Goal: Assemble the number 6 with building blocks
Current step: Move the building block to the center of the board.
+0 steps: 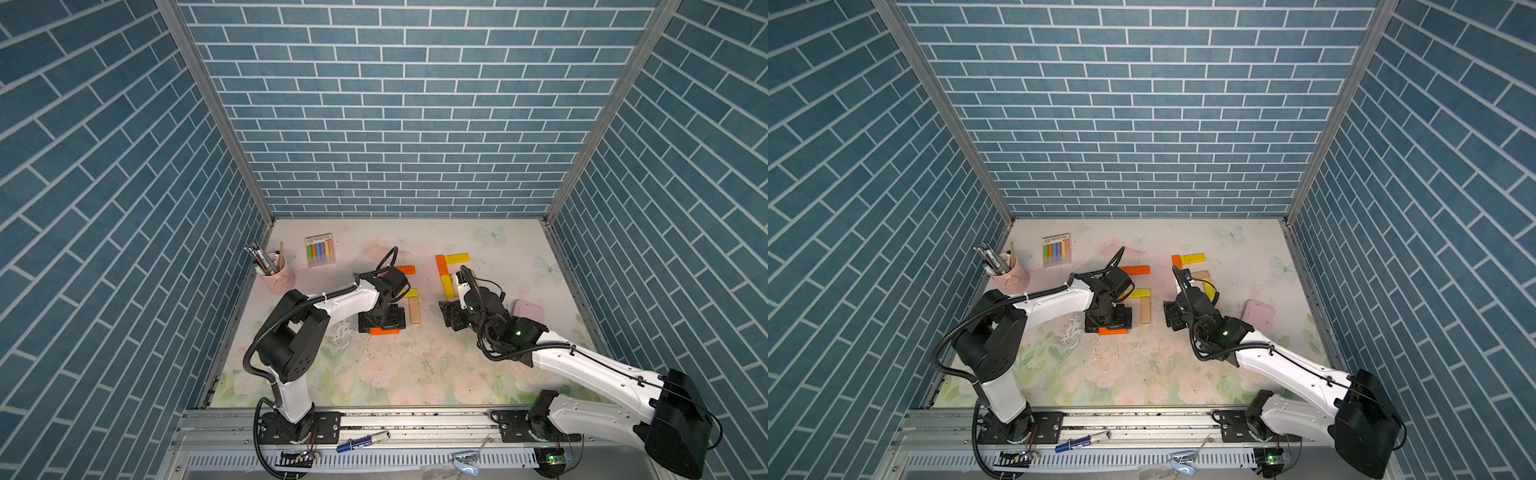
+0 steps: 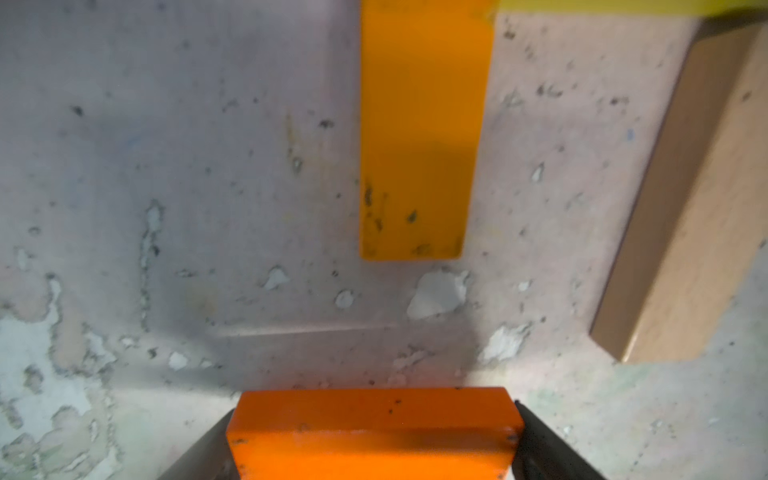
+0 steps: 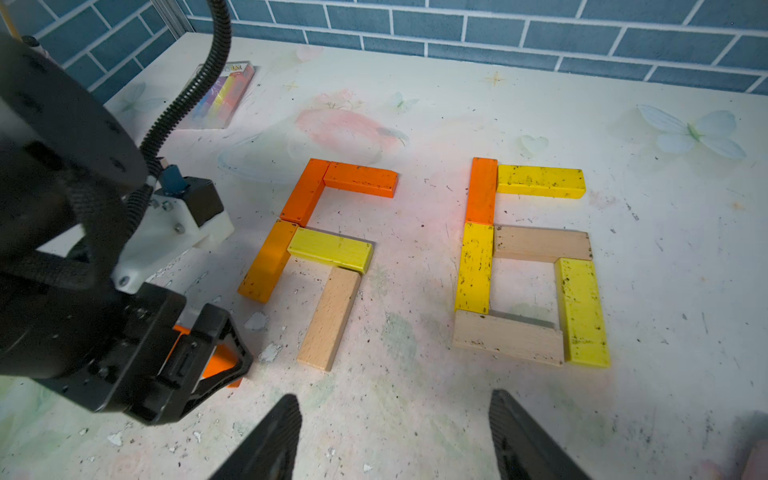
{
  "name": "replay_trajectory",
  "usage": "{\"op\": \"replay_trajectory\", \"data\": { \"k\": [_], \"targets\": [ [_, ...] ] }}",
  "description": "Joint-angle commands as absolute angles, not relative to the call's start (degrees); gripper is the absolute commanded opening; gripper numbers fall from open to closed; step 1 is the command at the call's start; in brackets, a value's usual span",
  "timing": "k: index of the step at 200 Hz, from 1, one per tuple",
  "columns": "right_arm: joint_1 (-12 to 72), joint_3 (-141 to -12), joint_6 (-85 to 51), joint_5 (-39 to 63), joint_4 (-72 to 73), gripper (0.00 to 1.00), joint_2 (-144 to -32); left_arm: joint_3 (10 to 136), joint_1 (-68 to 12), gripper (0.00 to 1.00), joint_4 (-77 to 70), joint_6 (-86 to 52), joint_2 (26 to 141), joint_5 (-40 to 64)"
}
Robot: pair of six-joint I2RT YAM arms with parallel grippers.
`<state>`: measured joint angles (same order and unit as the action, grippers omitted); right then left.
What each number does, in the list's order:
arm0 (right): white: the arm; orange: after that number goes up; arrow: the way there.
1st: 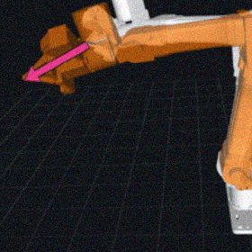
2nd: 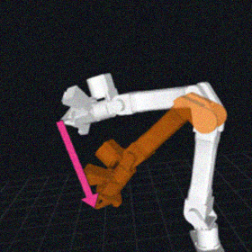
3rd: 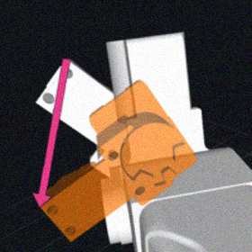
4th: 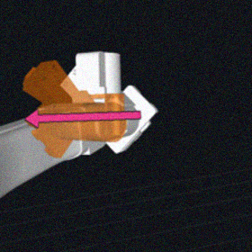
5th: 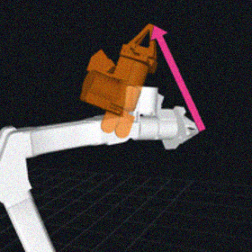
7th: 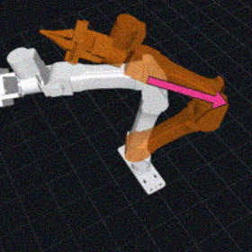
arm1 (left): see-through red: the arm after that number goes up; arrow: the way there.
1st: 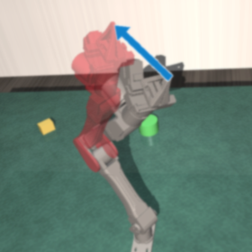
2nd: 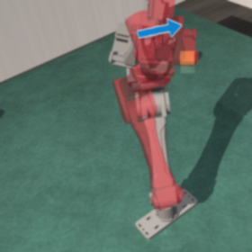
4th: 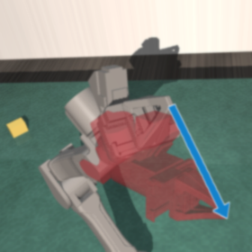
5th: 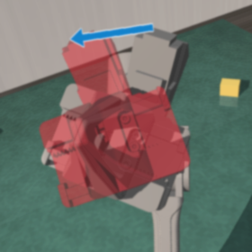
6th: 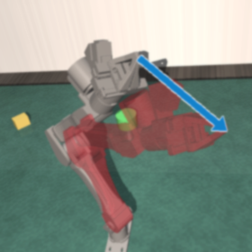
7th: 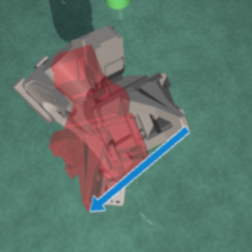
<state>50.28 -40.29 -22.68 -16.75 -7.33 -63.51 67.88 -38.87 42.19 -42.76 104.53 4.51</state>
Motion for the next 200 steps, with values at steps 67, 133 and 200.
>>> {"op": "replay_trajectory", "data": {
  "k": [67, 133, 200],
  "targets": [
    [50.0, -39.5, -22.3, -17.2, -9.7, 0.78, -59.6, 75.8, -41.1, 0.99, 47.8, -46.3, 108.7, 1.9],
    [50.0, -40.4, -22.2, -17.0, -10.6, 0.76, -58.1, 77.9, -41.0, 0.99, 51.1, -43.1, 103.4, 2.7],
    [49.9, -40.7, -21.4, -13.3, -11.0, 0.69, -60.2, 66.5, -40.0, 0.94, 50.2, -33.0, 90.7, 0.4]
  ]
}}
